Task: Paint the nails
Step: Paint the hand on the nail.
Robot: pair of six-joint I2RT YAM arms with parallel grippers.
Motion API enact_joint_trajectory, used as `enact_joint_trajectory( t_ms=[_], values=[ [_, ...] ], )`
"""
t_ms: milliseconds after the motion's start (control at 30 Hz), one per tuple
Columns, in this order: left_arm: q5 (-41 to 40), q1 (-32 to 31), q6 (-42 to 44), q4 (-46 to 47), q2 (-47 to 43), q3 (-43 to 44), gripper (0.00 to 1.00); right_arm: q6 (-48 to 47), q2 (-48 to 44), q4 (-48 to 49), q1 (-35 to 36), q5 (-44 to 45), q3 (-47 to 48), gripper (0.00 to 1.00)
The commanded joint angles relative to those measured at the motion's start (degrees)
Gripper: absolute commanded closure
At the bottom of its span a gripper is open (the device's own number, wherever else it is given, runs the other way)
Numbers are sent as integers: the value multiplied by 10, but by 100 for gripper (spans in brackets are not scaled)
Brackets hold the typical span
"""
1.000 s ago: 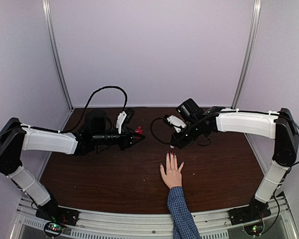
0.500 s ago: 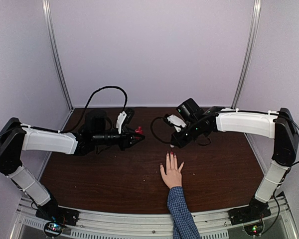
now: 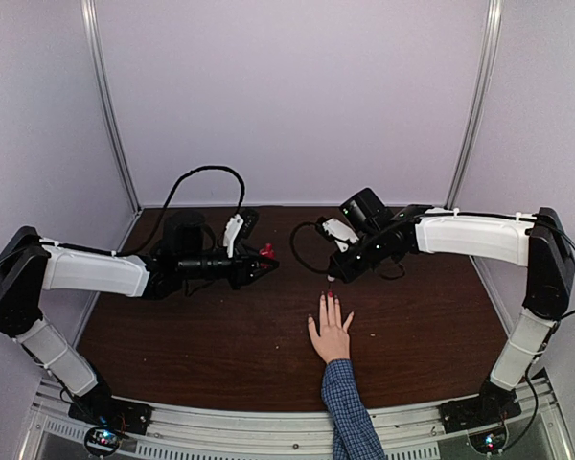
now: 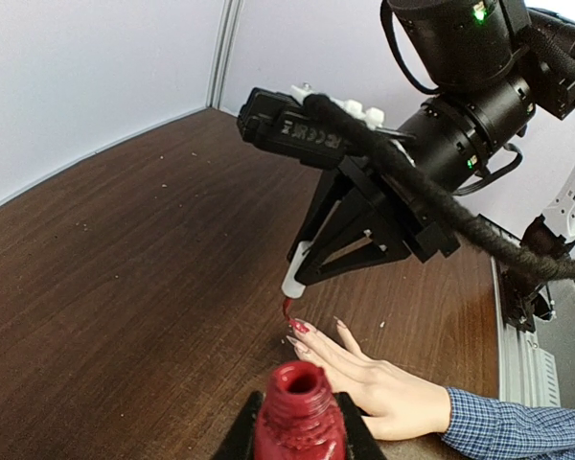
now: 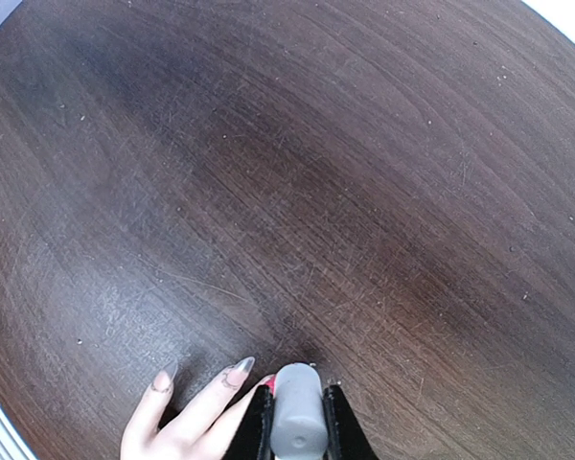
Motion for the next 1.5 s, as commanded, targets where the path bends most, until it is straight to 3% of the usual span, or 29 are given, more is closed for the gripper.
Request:
enact_joint_trajectory(
  t_ms=[0, 367, 1467],
  values=[
    [1, 4, 9, 24, -11, 0, 100, 4, -20, 10, -6, 17, 2, 100],
    [-1, 4, 10, 21, -13, 1, 100, 3, -54, 2, -5, 13, -17, 100],
    [2, 3, 7, 26, -8, 4, 100, -7, -5, -27, 8, -30, 6, 100]
  ],
)
